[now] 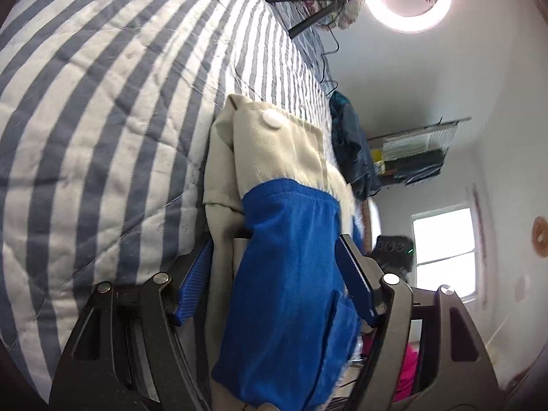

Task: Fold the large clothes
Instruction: 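Grasp the sides of the folded jacket bundle with both grippers, then lift the folded bundle with both grippers and carry it along the mattress, then lower the bundle onto the mattress and open both grippers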

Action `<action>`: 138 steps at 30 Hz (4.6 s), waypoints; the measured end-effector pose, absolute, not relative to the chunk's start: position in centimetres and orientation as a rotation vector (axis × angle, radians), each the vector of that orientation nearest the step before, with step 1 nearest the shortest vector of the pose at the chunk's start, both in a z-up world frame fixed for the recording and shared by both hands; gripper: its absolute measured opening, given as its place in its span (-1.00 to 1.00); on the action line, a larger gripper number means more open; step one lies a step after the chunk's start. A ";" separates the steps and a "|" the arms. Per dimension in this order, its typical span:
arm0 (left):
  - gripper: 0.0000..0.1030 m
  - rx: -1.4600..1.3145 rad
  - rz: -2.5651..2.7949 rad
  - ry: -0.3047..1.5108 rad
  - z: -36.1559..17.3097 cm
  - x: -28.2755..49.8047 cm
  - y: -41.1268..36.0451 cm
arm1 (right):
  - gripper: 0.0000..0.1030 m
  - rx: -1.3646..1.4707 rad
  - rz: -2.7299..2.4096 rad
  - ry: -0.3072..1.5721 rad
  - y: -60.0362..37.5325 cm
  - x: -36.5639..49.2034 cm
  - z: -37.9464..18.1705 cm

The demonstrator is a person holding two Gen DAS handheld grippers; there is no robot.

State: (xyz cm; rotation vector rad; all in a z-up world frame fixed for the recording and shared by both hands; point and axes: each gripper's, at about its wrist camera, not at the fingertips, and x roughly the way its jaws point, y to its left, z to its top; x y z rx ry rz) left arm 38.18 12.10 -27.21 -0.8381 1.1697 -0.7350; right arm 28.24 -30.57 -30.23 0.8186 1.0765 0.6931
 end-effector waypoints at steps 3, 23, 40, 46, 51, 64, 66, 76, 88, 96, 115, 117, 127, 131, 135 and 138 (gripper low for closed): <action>0.40 -0.756 -0.704 1.196 -26.9 38.4 10.6 | 0.47 0.797 0.689 1.087 -29.8 28.9 -30.2; -0.29 -0.309 -0.514 1.116 -20.0 36.1 2.0 | -0.45 0.350 0.465 1.121 -21.3 26.7 -22.2; -0.46 -0.199 -0.572 1.021 -12.6 29.8 -3.1 | -0.52 -0.020 0.351 0.996 -17.8 21.2 -13.5; -0.48 -0.175 -0.633 1.000 -10.3 29.1 -7.0 | -0.52 -0.071 0.276 0.967 -20.1 19.8 -10.7; -0.48 -0.169 -0.686 0.975 -8.0 29.5 -10.1 | -0.53 -0.106 0.216 0.941 -22.7 19.5 -8.2; -0.48 -0.110 -0.741 0.927 -3.9 33.0 -18.4 | -0.53 -0.158 0.110 0.884 -28.6 21.5 -4.5; -0.48 -0.111 -0.752 0.916 -3.3 34.0 -19.8 | -0.53 -0.159 0.096 0.873 -29.9 22.4 -4.1; -0.48 -0.082 -0.837 0.838 -1.5 43.1 -29.1 | -0.53 -0.140 0.005 0.814 -37.7 29.6 -3.3; -0.48 -0.122 -0.861 0.822 -2.9 55.4 -37.3 | -0.53 -0.096 -0.058 0.811 -45.9 41.8 -4.4; -0.48 -0.135 -0.828 0.844 -5.1 61.0 -39.8 | -0.53 -0.076 -0.020 0.824 -49.3 48.5 -7.1; -0.13 -0.118 -0.675 0.944 -14.6 68.0 -37.9 | -0.27 0.146 -0.021 0.912 -59.5 53.8 -17.8; -0.02 -0.106 -0.667 0.943 -15.1 68.2 -37.8 | -0.05 0.159 -0.050 0.935 -60.2 53.9 -19.1; 0.53 -0.184 -0.619 0.988 -17.5 68.6 -35.0 | 0.37 0.273 -0.145 0.951 -64.4 52.5 -21.5; 0.53 -0.163 -0.613 0.987 -17.1 67.9 -34.4 | 0.40 0.247 -0.179 0.953 -64.6 51.5 -20.8; 0.53 -0.119 -0.590 0.980 -16.6 67.0 -33.4 | 0.40 0.272 -0.232 0.951 -65.6 49.8 -20.4; 0.53 -0.104 -0.554 0.972 -16.3 66.2 -32.2 | 0.40 0.246 -0.313 0.951 -65.6 48.7 -20.1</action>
